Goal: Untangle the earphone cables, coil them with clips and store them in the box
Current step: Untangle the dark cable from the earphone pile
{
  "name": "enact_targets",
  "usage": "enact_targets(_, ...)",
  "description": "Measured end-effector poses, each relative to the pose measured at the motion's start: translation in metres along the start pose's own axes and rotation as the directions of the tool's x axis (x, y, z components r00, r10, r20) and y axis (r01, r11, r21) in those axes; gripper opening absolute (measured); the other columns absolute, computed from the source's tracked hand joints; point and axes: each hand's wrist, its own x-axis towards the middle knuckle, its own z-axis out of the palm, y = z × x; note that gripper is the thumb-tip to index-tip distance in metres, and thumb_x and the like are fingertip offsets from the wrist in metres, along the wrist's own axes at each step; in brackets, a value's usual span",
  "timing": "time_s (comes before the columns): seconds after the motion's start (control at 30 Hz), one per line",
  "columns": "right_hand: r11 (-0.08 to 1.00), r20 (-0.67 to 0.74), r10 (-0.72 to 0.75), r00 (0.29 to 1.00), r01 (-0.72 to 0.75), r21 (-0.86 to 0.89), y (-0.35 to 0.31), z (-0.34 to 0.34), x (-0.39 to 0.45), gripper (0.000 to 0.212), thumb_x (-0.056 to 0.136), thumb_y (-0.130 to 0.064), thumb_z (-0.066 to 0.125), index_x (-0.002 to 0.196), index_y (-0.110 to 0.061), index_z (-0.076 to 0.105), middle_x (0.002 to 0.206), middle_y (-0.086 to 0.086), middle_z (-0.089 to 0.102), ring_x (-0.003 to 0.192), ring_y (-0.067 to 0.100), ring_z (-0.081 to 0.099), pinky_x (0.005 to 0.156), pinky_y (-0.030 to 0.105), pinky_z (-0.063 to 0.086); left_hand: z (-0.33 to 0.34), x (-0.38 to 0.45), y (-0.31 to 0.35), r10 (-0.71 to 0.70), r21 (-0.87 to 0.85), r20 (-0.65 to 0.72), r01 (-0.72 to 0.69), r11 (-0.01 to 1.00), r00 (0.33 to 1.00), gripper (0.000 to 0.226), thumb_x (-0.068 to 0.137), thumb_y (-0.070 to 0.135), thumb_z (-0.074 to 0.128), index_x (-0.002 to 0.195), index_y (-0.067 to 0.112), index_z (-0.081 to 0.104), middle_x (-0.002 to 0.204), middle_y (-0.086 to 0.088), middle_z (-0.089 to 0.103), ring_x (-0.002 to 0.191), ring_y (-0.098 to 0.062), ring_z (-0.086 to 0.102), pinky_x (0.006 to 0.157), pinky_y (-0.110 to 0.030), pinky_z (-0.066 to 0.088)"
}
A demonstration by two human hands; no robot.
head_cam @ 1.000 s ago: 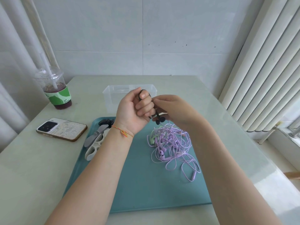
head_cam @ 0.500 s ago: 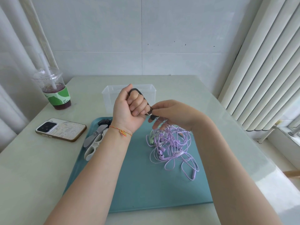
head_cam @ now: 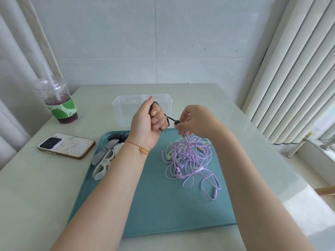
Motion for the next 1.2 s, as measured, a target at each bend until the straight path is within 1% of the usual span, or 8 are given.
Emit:
enact_targets(0.23,1.0,-0.032,0.009,0.999,-0.008,0.017,-0.002,0.003,0.0,0.014,0.079,-0.01,0.068,0.079,-0.016,0.055,0.061,-0.001,0.067,0.044,0.006,0.052,0.048,0.02,0.042,0.0,0.0,0.0,-0.038,-0.032,0.044,0.039,0.999,0.998,0.058,0.102,0.033,0.032,0.046,0.021,0.036,0.039,0.005,0.022,0.033,-0.01,0.02,0.041,-0.023,0.026)
enact_targets(0.47,1.0,0.039,0.022,0.999,-0.022,-0.02,-0.008,0.003,0.0,0.003,0.082,-0.019,0.068,0.082,-0.017,0.067,0.064,-0.003,0.062,0.052,0.01,0.05,0.052,0.021,0.04,0.001,-0.001,-0.001,-0.105,-0.115,0.118,0.118,0.986,0.987,0.058,0.102,0.032,0.031,0.045,0.021,0.035,0.038,0.006,0.021,0.03,-0.009,0.02,0.038,-0.022,0.026)
enact_targets(0.53,0.997,0.082,0.028,0.996,-0.021,-0.076,-0.009,0.001,-0.001,0.015,0.083,-0.029,0.068,0.077,-0.016,0.07,0.065,-0.003,0.062,0.05,0.011,0.046,0.047,0.018,0.037,0.0,-0.001,0.0,-0.106,-0.112,0.108,0.118,0.987,0.989,0.057,0.101,0.032,0.032,0.045,0.021,0.034,0.038,0.006,0.021,0.031,-0.01,0.019,0.038,-0.022,0.025)
enact_targets(0.67,0.996,-0.012,0.009,1.0,-0.01,-0.088,-0.006,0.003,0.002,0.018,0.09,-0.021,0.056,0.103,-0.017,0.067,0.097,-0.004,0.065,0.082,0.013,0.058,0.067,0.024,0.042,-0.003,-0.003,0.004,-0.124,-0.112,0.149,0.141,0.984,0.981,0.056,0.099,0.031,0.033,0.044,0.022,0.029,0.037,0.006,0.018,0.032,-0.011,0.013,0.038,-0.023,0.016)
enact_targets(0.77,0.979,0.037,-0.029,0.999,0.02,0.202,-0.01,0.006,0.001,0.034,0.089,-0.005,0.047,0.115,-0.018,0.063,0.112,-0.003,0.068,0.105,0.014,0.063,0.085,0.026,0.047,-0.002,-0.006,0.007,-0.145,-0.132,0.239,0.18,0.975,0.96,0.053,0.098,0.03,0.031,0.046,0.023,0.022,0.038,0.005,0.014,0.035,-0.013,0.008,0.039,-0.025,0.012)
enact_targets(0.87,0.874,0.163,-0.085,0.983,-0.005,0.485,-0.016,0.008,-0.002,0.035,0.088,0.0,0.044,0.112,-0.011,0.066,0.108,0.01,0.07,0.106,0.026,0.065,0.101,0.04,0.048,-0.003,-0.007,0.009,-0.14,-0.167,0.282,0.192,0.967,0.949,0.051,0.098,0.031,0.03,0.049,0.023,0.018,0.041,0.005,0.009,0.035,-0.014,0.008,0.037,-0.024,0.015)
enact_targets(1.03,0.835,0.219,-0.115,0.969,-0.025,0.549,-0.018,0.012,-0.004,0.031,0.083,-0.008,0.05,0.109,-0.014,0.067,0.099,0.008,0.067,0.095,0.017,0.062,0.097,0.043,0.05,-0.011,-0.006,0.015,-0.131,-0.238,0.328,0.216,0.947,0.936,0.051,0.096,0.032,0.031,0.048,0.024,0.02,0.04,0.005,0.011,0.033,-0.013,0.01,0.035,-0.024,0.018)
enact_targets(1.2,0.863,0.092,-0.127,0.988,0.065,0.501,-0.02,0.017,-0.002,0.056,0.069,-0.02,0.057,0.124,-0.029,0.057,0.13,0.001,0.057,0.119,0.017,0.057,0.104,0.047,0.045,-0.01,-0.008,0.02,-0.281,-0.054,0.433,0.336,0.94,0.856,0.049,0.093,0.031,0.032,0.046,0.024,0.021,0.039,0.006,0.011,0.033,-0.012,0.008,0.036,-0.019,0.013)
